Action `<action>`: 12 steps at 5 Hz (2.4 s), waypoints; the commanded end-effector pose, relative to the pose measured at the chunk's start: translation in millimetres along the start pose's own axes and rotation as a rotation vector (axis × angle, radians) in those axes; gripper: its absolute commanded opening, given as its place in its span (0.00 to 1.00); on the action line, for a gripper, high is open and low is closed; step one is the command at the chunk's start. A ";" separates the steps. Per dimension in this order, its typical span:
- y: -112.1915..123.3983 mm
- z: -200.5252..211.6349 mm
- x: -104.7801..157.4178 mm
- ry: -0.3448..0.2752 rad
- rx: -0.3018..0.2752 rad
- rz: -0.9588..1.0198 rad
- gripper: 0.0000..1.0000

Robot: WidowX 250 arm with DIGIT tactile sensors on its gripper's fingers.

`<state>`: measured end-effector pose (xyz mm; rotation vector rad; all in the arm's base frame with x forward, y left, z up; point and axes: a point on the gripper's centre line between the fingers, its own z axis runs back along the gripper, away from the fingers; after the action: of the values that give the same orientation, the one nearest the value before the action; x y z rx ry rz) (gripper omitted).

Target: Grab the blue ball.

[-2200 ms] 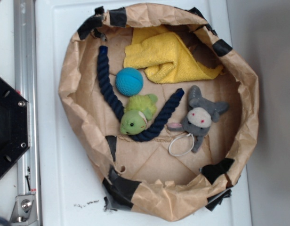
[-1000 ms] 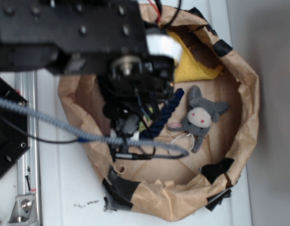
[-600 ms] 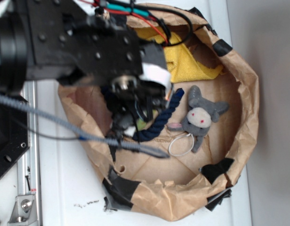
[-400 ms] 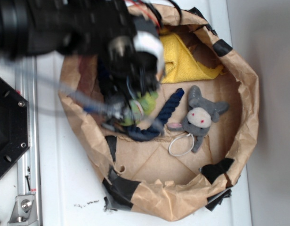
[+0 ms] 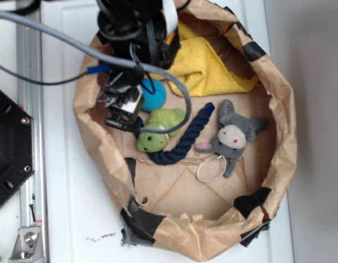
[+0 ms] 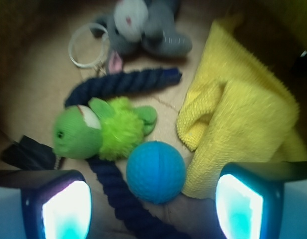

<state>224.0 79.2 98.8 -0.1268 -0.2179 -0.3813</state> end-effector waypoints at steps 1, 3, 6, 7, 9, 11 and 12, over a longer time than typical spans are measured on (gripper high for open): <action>8.4 -34.7 13.0 0.031 0.067 -0.067 1.00; -12.0 -89.0 22.3 0.060 -0.033 -0.099 1.00; -18.7 -95.6 20.1 0.201 0.030 0.040 0.00; -22.7 -50.6 35.2 0.141 0.095 0.156 0.00; -28.1 26.7 62.7 0.016 0.064 0.194 0.00; -33.4 36.8 63.2 -0.012 0.029 0.259 0.00; -48.1 40.1 64.3 -0.104 0.068 0.425 0.00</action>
<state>251.4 24.2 144.8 -0.1221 -0.2506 0.0810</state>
